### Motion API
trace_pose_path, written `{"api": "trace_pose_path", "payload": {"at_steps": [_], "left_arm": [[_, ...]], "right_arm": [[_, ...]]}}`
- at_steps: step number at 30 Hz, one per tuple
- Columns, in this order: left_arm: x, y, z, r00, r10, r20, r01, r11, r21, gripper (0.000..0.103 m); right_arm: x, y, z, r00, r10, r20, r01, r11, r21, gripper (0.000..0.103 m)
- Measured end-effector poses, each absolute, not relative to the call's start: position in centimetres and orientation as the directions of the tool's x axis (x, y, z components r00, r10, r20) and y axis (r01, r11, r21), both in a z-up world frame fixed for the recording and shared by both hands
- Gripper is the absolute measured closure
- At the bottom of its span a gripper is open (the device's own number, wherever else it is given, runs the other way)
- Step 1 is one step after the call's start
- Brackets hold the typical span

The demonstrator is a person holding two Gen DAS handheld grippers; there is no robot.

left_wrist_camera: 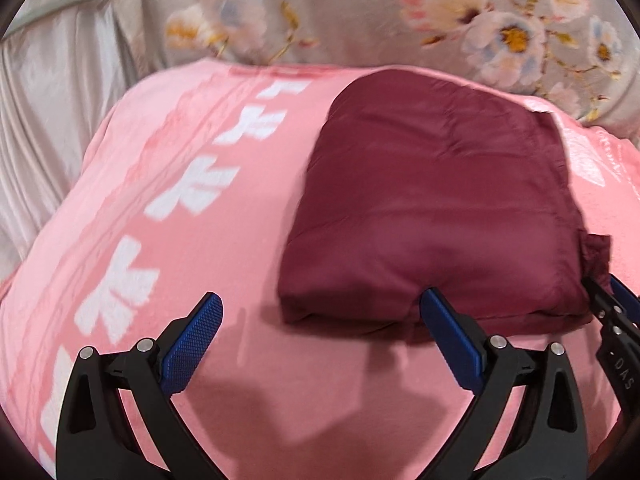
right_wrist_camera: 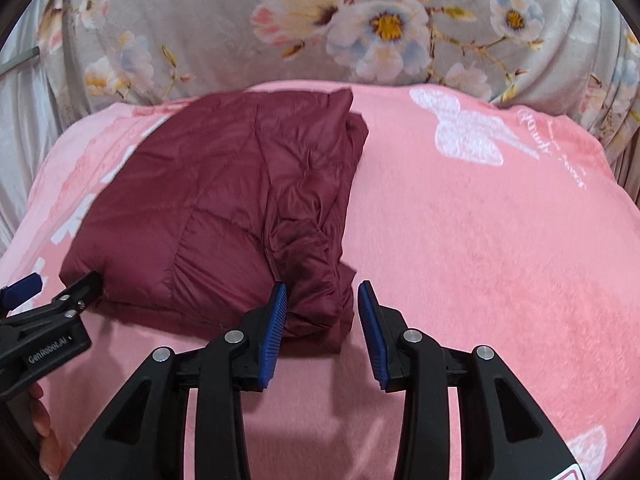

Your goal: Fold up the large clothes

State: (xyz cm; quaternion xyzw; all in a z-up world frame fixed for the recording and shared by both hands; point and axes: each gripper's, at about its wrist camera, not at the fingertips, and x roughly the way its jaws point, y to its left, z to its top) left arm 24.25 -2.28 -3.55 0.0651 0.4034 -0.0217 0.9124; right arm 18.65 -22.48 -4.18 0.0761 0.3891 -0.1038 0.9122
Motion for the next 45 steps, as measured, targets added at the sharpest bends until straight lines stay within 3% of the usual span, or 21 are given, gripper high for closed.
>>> {"api": "trace_pose_path", "payload": {"at_steps": [8, 21, 39, 45], "left_arm": [[24.5, -2.1, -4.9, 0.655, 0.015, -0.755, 0.091, 0.991, 0.099, 0.005], [22.9, -2.0, -4.6, 0.681, 0.011, -0.732, 0.093, 0.990, 0.102, 0.006], [15.8, -2.2, -3.6, 0.740, -0.004, -0.672, 0.117, 0.985, 0.123, 0.005], [14.3, -2.2, -3.4, 0.750, -0.008, -0.661, 0.121, 0.985, 0.124, 0.005]], "right_arm": [[18.9, -23.5, -5.3, 0.639, -0.100, -0.763, 0.275, 0.956, 0.106, 0.051], [14.1, -23.2, -5.1, 0.668, -0.096, -0.738, 0.306, 0.940, 0.154, 0.050], [7.4, -19.3, -3.1, 0.741, -0.238, -0.628, 0.303, 0.953, -0.004, 0.029], [6.3, -18.6, -3.0, 0.750, -0.227, -0.622, 0.279, 0.960, -0.014, 0.028]]}}
